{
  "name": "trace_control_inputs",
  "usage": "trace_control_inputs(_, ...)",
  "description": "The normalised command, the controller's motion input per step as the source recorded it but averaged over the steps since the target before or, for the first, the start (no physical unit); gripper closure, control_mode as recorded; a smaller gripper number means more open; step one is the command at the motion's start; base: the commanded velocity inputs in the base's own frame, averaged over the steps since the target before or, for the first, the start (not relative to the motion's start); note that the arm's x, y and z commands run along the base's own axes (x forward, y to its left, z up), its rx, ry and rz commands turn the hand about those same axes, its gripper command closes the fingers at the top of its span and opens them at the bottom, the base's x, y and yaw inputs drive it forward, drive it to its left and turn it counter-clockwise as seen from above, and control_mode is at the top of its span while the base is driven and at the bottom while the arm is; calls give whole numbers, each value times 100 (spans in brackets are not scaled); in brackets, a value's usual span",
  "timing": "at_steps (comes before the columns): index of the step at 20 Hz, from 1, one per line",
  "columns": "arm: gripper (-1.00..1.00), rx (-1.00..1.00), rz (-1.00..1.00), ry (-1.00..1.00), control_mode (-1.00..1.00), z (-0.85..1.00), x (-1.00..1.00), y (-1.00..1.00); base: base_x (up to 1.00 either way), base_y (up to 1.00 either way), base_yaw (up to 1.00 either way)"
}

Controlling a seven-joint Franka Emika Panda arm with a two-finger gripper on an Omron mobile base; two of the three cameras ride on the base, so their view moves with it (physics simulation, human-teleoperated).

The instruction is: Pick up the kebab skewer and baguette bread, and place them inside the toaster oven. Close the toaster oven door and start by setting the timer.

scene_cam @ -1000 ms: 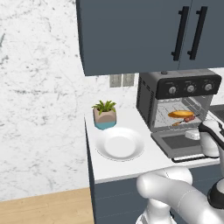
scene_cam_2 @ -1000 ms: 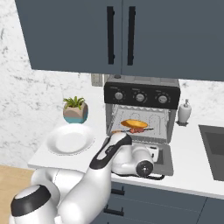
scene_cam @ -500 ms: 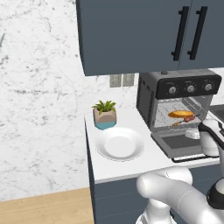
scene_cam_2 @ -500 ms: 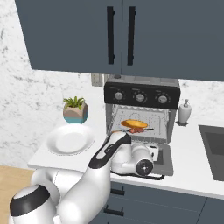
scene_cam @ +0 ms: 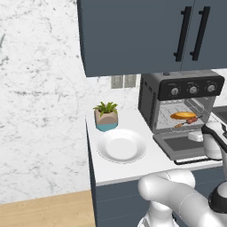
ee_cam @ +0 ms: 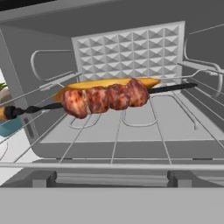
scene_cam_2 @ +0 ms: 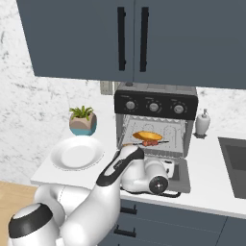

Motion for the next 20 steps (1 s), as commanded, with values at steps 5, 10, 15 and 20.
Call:
trace_control_inputs(5, -100, 0, 0, 1, -100, 0, -13, 0, 0, 0, 0)
trace_control_inputs(10, -100, 0, 0, 0, -100, 2, -7, 0, 0, 0, 0)
trace_control_inputs(15, -100, 0, 0, 0, -100, 15, 0, 0, 0, 0, 0)
trace_control_inputs(20, -100, 0, 0, 0, -100, 11, 0, 0, 0, 0, 0)
